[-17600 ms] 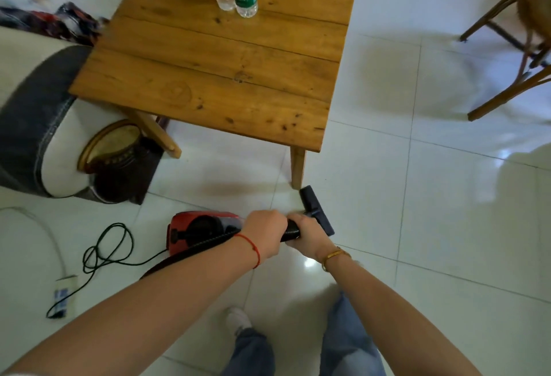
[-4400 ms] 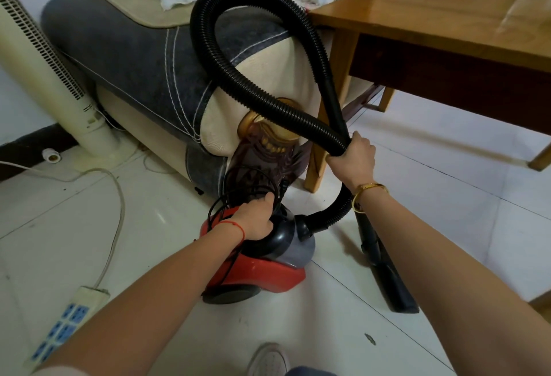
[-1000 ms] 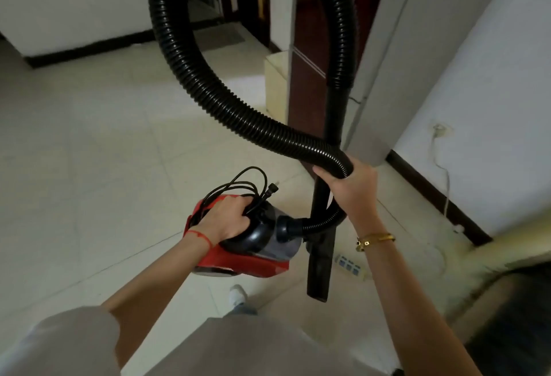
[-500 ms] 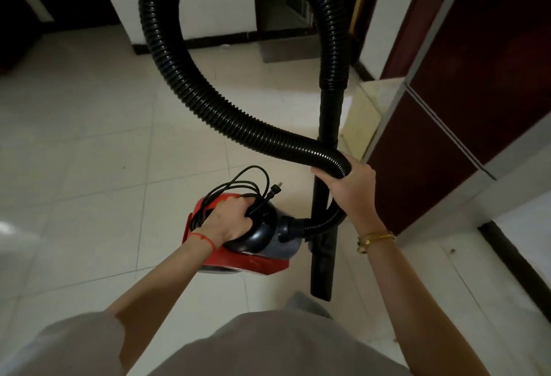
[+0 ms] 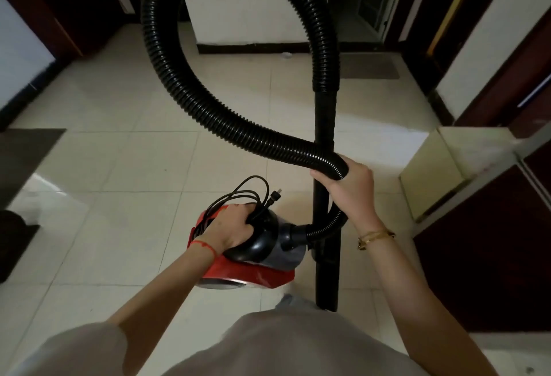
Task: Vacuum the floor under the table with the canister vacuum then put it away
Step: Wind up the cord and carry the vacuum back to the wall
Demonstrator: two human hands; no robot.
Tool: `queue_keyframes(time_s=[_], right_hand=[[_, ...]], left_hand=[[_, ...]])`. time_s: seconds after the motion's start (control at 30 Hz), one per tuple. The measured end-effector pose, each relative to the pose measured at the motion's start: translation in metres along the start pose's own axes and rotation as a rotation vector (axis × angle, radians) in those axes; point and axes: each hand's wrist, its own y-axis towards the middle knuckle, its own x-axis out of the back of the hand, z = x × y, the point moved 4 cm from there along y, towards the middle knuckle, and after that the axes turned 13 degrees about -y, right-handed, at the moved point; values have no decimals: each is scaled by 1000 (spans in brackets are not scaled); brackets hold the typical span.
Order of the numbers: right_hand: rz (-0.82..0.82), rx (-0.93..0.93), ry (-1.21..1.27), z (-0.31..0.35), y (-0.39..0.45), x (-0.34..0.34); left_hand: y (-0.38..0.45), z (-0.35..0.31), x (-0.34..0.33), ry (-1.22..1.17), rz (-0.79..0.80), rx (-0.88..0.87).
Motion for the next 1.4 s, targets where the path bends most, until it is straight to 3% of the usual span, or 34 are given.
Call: queue_keyframes(time_s=[0.53, 0.97, 1.4], right_hand=[[114, 87, -13, 49, 282, -117], [83, 123, -127, 110, 493, -257], [38, 102, -68, 148, 689, -359]], left_hand=[[232, 59, 138, -69, -134, 71], [428, 159, 269, -99, -73, 102], [614, 214, 390, -36, -68, 76]])
